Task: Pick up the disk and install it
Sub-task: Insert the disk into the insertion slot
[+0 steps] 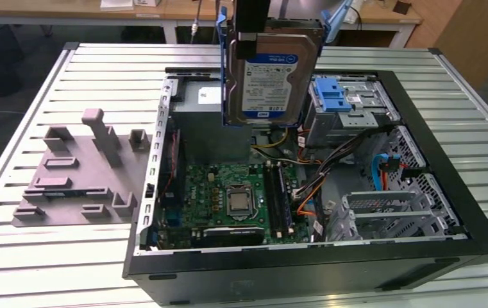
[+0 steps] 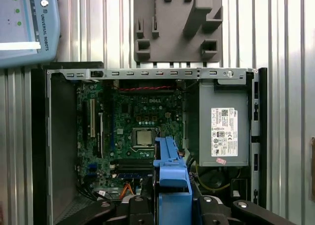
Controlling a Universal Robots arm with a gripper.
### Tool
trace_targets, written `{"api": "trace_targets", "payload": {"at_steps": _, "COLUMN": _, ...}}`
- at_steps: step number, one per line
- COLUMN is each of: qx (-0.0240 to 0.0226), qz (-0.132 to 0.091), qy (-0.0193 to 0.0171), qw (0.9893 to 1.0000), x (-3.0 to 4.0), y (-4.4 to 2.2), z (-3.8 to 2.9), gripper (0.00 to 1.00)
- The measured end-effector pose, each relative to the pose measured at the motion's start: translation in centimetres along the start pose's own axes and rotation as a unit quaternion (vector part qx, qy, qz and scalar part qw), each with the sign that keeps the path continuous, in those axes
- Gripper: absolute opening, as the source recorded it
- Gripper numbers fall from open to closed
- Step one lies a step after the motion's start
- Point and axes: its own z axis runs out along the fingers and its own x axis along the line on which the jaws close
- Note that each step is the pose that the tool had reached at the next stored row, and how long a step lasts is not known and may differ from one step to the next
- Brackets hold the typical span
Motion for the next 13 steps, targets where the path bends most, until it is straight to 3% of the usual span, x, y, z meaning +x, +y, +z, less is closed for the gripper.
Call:
{"api": "trace_targets", "payload": {"at_steps": 5, "qx": 0.0, "qz": 0.0, "qy": 0.0001, "qw": 1.0, "x": 1.32, "y": -0.12, "z": 0.01, "gripper": 0.36}}
{"api": "trace_targets", "payload": {"at_steps": 11, "qx": -0.0017, "qz": 0.0, "qy": 0.0001, "qw": 1.0, "x": 1.46, "y": -2.23, "z": 0.03, "gripper": 0.36}}
{"api": "trace_targets", "payload": {"at_steps": 13, "qx": -0.0018, "qz": 0.0, "qy": 0.0001, "qw": 1.0, "x": 1.54, "y": -2.55, "z": 0.05, "gripper": 0.36}}
